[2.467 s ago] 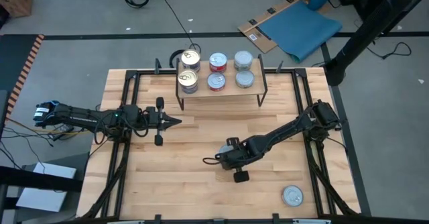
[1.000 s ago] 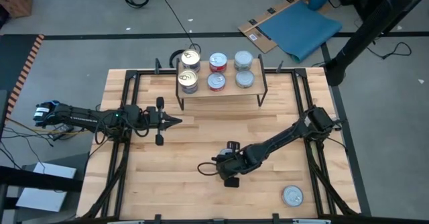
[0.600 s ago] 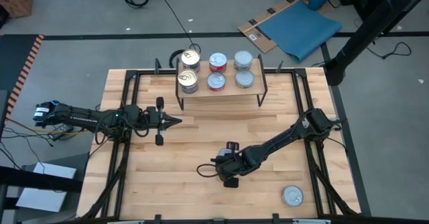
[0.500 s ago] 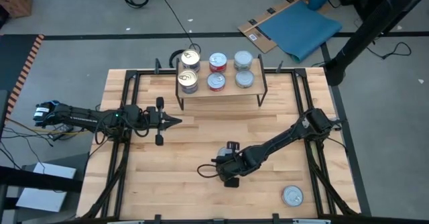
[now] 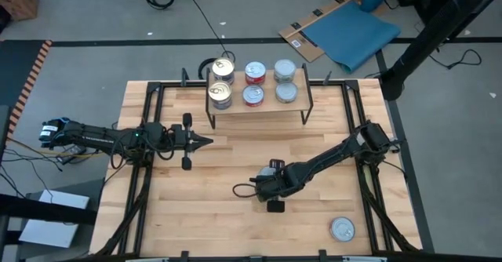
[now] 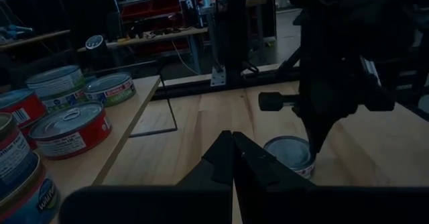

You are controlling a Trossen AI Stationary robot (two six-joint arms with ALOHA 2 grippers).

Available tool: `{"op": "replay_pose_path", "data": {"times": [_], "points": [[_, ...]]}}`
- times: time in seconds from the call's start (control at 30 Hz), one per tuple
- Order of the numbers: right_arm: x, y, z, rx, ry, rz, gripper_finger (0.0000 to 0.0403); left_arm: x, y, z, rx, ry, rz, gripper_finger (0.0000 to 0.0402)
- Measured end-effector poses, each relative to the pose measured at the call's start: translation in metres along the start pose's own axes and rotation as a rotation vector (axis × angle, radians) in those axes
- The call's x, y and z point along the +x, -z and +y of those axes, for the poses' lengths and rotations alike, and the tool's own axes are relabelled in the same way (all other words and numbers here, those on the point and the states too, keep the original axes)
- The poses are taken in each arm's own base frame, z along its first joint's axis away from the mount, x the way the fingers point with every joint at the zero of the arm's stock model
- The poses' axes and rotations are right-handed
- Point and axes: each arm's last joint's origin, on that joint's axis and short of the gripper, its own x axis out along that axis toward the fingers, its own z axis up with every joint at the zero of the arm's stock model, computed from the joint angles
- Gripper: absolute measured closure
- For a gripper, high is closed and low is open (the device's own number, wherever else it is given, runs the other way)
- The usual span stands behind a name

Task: Stack canned seafood by type on shelf
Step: Stack the green tuna can on top of the other green tuna can on the shelf

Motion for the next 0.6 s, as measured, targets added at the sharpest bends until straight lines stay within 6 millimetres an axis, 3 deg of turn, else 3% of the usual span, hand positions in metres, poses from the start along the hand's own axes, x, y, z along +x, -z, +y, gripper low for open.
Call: {"op": "replay_pose_path", "data": {"times": [0.37, 0.6], "points": [[-0.033, -0.017, -0.031, 0.184, -0.191, -0.048, 0.0399, 0.0, -0.001, 0.0, 0.023, -0.001, -0.006, 0.0396], [-0.034, -0.005, -0.036, 0.19, -0.072, 0.05, 0.0333, 0.0, 0.001, -0.001, -0.004, 0.031, 0.006, 0.0396]]}}
